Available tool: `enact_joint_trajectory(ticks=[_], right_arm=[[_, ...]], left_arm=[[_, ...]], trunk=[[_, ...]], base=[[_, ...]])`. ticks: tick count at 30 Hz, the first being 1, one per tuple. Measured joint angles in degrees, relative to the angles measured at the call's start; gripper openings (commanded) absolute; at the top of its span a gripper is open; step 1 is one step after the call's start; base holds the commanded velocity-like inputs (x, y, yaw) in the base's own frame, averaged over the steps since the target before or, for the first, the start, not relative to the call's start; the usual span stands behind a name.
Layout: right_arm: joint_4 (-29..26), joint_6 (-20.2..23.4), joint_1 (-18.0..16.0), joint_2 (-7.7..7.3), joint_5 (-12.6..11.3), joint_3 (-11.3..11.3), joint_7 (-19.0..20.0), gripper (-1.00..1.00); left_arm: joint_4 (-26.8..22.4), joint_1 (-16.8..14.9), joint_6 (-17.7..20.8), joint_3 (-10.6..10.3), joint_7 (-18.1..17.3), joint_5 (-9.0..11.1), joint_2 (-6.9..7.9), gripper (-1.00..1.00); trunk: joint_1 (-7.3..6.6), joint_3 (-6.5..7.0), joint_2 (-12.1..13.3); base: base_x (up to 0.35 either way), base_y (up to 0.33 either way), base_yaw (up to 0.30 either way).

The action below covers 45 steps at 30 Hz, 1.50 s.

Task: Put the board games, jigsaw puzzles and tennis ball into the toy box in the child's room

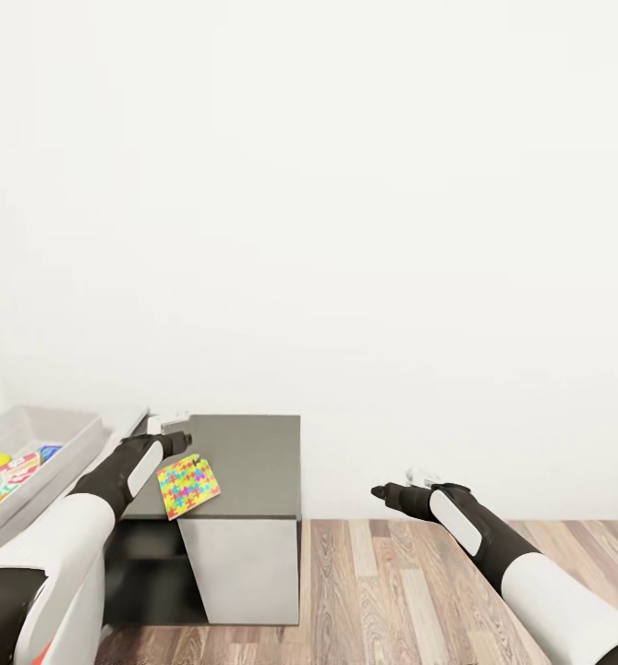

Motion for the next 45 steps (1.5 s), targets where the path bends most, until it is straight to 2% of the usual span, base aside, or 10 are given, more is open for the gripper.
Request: enact_joint_trajectory(ticks=[11,15,20,24,45], right_arm=[[0.1,-0.1,0.0,-0.11,-0.1,0.0,0.5,1.0],[0.2,-0.3,0.0,-0.31,-0.3,0.1,2.6,1.0],[0.4,-0.7,0.0,-2.09,-0.4,0.0,6.6,1.0],[0.5,-0.9,0.0,-2.6,-0.4,0.0,8.9,1.0],[0.5,-1.0,0.0,-2.71,-0.4,0.0,9.6,1.0]], left_arm=[[0.0,0.0,-0.1,0.0,-0.2,0.0,0.23,1.0],[0.0,0.0,-0.1,0.0,-0.2,0.0,0.24,1.0],[0.0,0.0,-0.1,0.0,-0.3,0.1,0.24,1.0],[0.0,0.0,-0.1,0.0,-0.3,0.1,0.24,1.0],[-0.1,0.0,-0.2,0.0,-0.3,0.1,0.24,1.0]], trunk=[[0.0,-1.03,0.0],[0.0,-1.4,0.0],[0.0,-1.87,0.0],[0.0,-2.25,0.0],[0.0,-4.21,0.0]], base=[[0.0,0.0,0.0],[0.0,0.0,0.0],[0.0,0.0,0.0],[0.0,0.0,0.0],[0.0,0.0,0.0]])
